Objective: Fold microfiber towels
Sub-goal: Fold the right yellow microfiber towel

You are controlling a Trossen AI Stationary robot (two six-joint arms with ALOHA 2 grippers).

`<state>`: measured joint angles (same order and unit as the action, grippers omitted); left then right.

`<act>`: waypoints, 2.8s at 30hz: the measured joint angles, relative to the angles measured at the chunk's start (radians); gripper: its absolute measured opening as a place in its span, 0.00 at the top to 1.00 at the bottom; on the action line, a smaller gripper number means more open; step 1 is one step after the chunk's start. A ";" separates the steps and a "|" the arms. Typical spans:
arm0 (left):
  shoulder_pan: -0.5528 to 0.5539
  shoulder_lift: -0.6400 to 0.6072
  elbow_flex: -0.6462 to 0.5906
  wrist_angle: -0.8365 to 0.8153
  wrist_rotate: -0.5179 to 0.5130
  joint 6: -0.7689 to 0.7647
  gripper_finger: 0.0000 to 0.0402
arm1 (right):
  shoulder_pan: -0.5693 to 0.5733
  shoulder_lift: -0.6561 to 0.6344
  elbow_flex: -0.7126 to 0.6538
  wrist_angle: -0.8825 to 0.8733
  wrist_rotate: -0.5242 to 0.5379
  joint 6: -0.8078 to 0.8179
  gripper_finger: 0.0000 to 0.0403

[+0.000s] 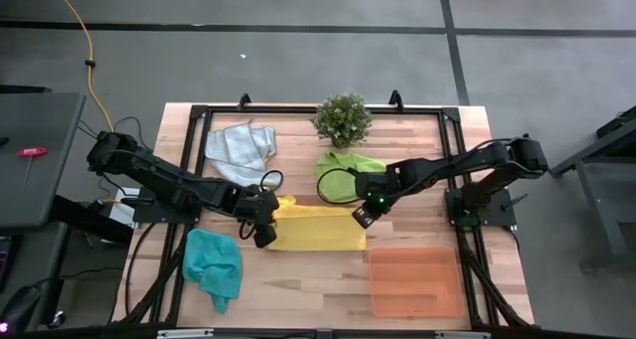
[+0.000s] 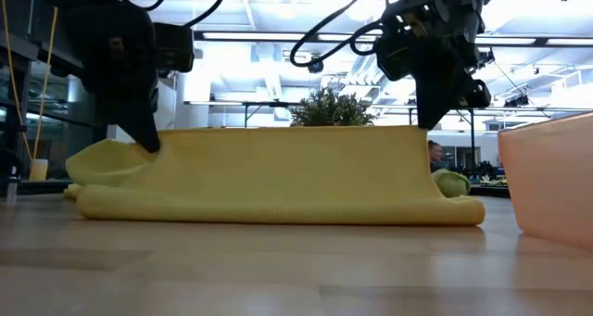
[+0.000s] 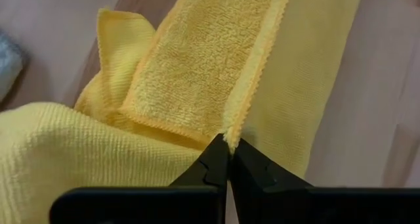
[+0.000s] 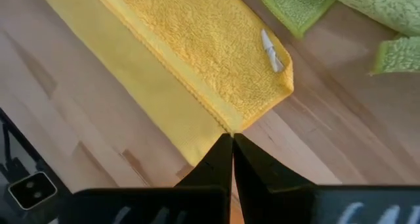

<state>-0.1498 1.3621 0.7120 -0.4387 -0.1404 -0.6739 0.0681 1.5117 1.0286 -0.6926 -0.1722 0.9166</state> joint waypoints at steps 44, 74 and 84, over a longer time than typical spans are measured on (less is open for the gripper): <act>-0.020 -0.149 0.000 -0.019 0.162 0.252 0.63 | -0.072 -0.068 0.021 -0.093 0.096 -0.341 0.49; -0.146 0.253 0.012 0.154 0.050 0.372 0.79 | -0.006 -0.079 0.021 0.202 -0.077 -0.551 0.49; -0.145 0.254 0.011 0.153 0.045 0.355 0.98 | 0.156 0.127 0.085 0.187 -0.064 -0.695 0.49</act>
<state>-0.2951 1.6157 0.7232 -0.2859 -0.0958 -0.3190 0.2239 1.6391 1.1138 -0.5056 -0.2360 0.2214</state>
